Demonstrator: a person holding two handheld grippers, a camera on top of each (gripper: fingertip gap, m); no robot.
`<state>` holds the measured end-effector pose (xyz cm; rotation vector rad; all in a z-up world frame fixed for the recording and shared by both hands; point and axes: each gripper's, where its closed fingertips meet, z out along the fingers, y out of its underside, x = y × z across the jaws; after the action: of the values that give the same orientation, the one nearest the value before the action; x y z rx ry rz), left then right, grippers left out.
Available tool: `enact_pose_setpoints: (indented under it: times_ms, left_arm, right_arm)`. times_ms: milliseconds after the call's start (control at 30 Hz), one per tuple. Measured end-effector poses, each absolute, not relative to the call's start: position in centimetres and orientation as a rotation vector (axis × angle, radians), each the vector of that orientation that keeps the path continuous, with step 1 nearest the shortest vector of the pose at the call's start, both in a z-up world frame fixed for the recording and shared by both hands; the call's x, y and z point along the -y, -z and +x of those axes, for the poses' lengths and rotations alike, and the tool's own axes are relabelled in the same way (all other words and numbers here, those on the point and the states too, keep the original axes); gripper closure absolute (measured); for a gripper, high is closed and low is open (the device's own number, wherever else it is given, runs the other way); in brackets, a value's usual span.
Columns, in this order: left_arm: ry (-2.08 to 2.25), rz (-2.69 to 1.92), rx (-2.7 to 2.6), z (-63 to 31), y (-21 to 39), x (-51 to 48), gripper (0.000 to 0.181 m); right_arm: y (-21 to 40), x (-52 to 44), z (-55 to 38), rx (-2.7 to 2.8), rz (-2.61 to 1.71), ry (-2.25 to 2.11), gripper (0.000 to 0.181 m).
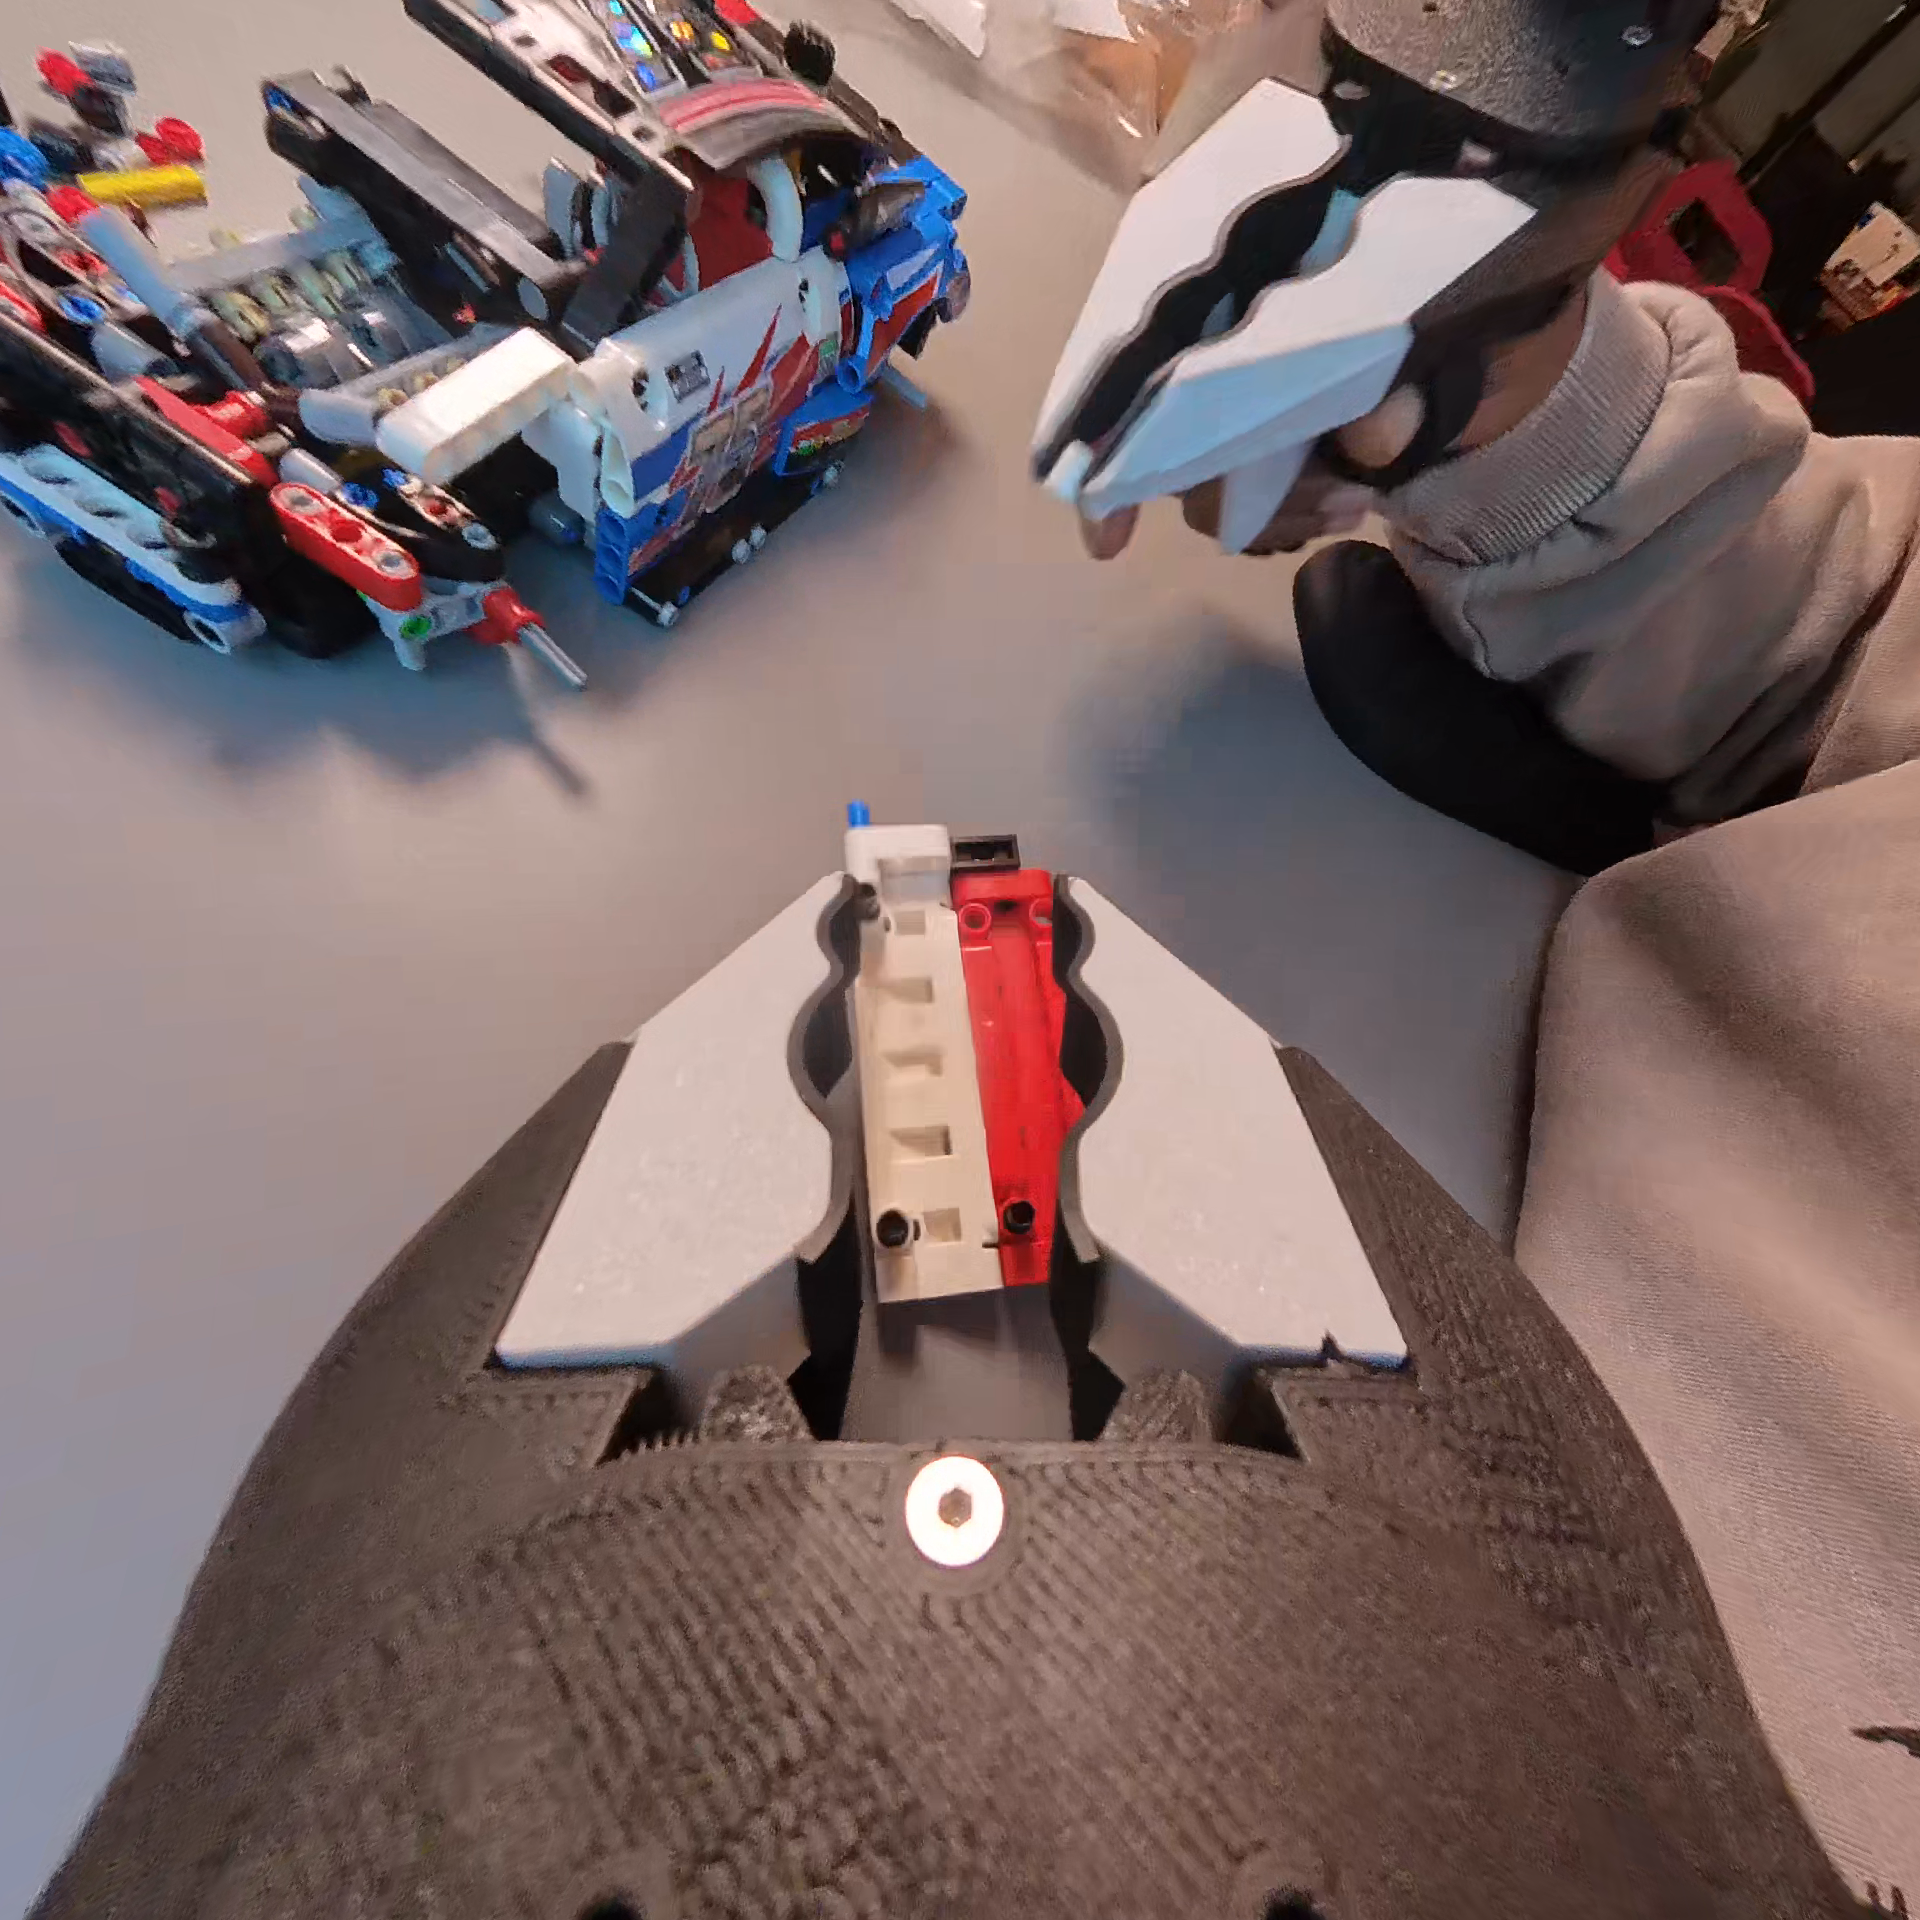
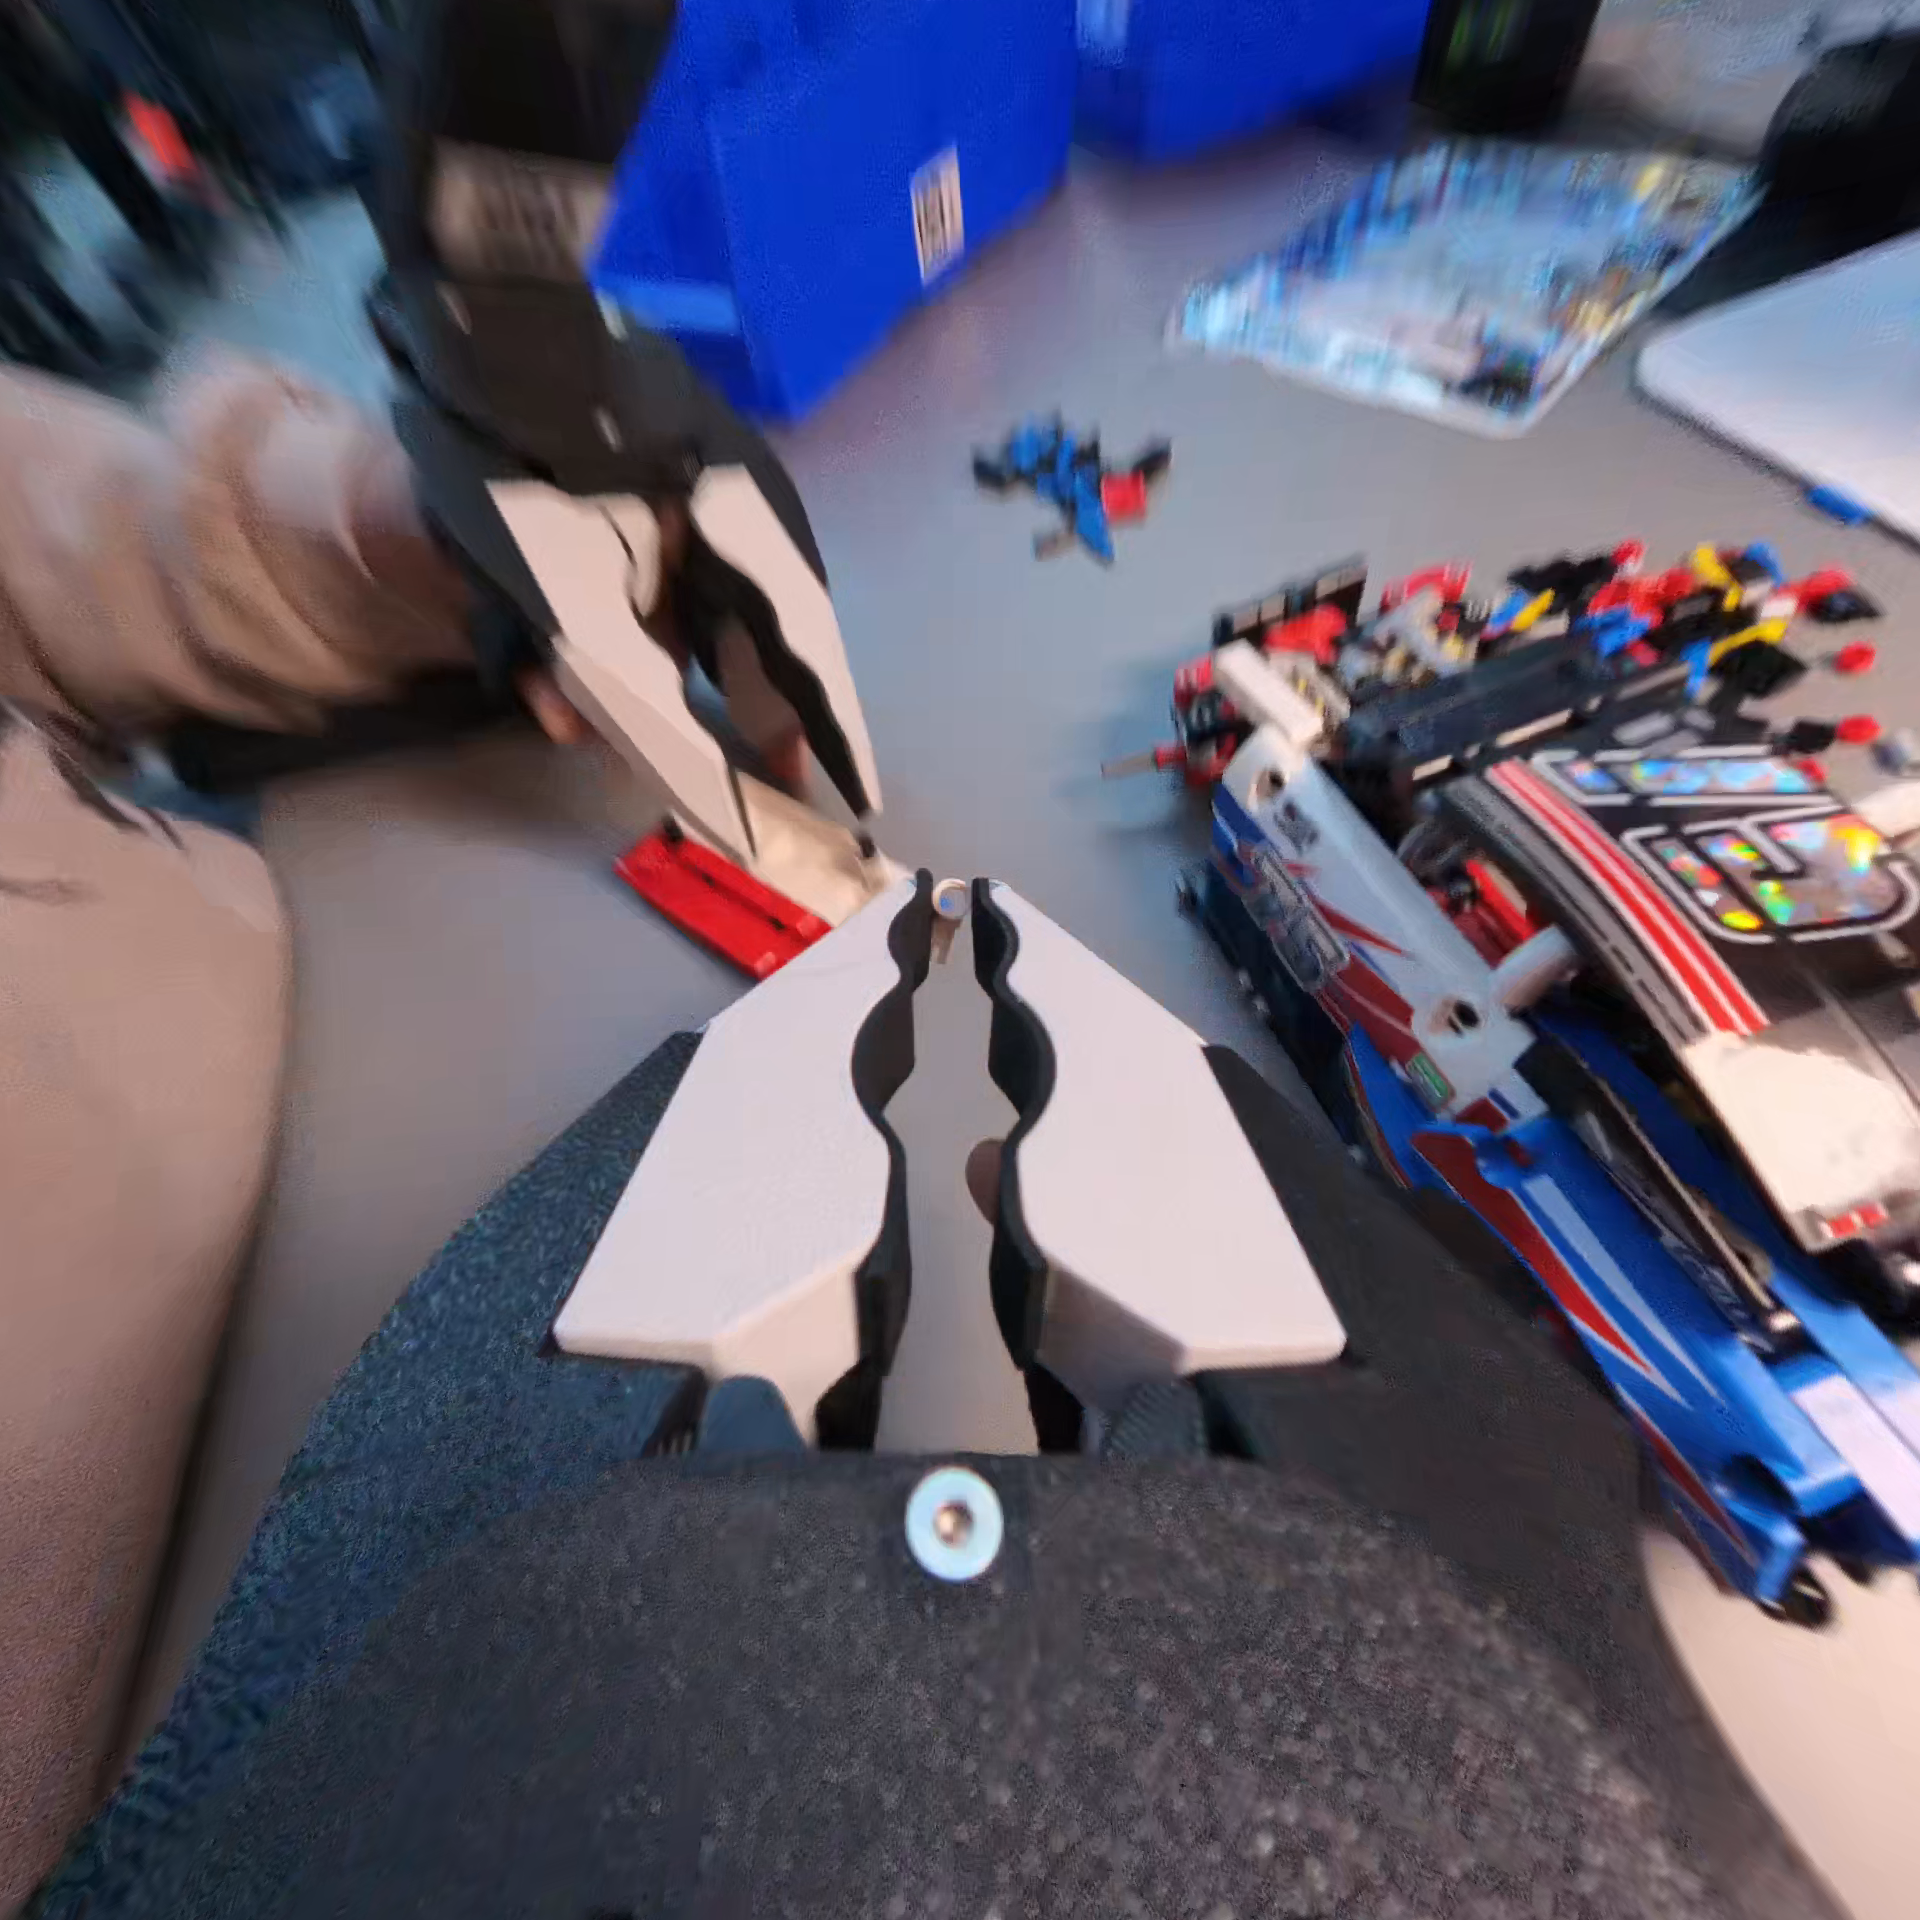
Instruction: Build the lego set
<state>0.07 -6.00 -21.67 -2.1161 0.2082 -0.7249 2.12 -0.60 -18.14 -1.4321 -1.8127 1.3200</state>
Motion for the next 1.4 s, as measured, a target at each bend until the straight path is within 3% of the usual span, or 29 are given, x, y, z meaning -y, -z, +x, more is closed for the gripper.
enact_pose_setpoints:
  times_ms: [167,333,533,700,767,1400]
  left_arm:
    - [0.597,-1.825,-0.209,-0.2,15.6,4.5,0.145]
    - [0.323,-1.644,-0.327,2.4,11.3,3.9,0.152]
    - [0.140,-1.610,-0.392,1.8,10.7,4.2,0.168]
    - [0.055,-1.606,-0.494,2.1,11.0,4.8,0.169]
    - [0.020,-1.582,-0.536,2.1,10.7,5.2,0.180]
    - [0.060,-1.498,-0.862,4.6,11.3,7.8,0.179]
  right_arm:
    - [10.8,-0.4,2.4,0.826,-1.593,-2.140,0.178]
    - [10.6,2.1,1.3,0.447,-1.672,-2.352,0.178]
    - [10.5,4.5,0.4,0.522,-1.655,-2.351,0.177]
    - [10.7,5.0,0.8,0.595,-1.654,-2.353,0.177]
    - [10.5,5.1,1.0,0.660,-1.627,-2.343,0.177]
    - [11.4,8.5,3.8,1.741,-1.379,-2.011,0.176]
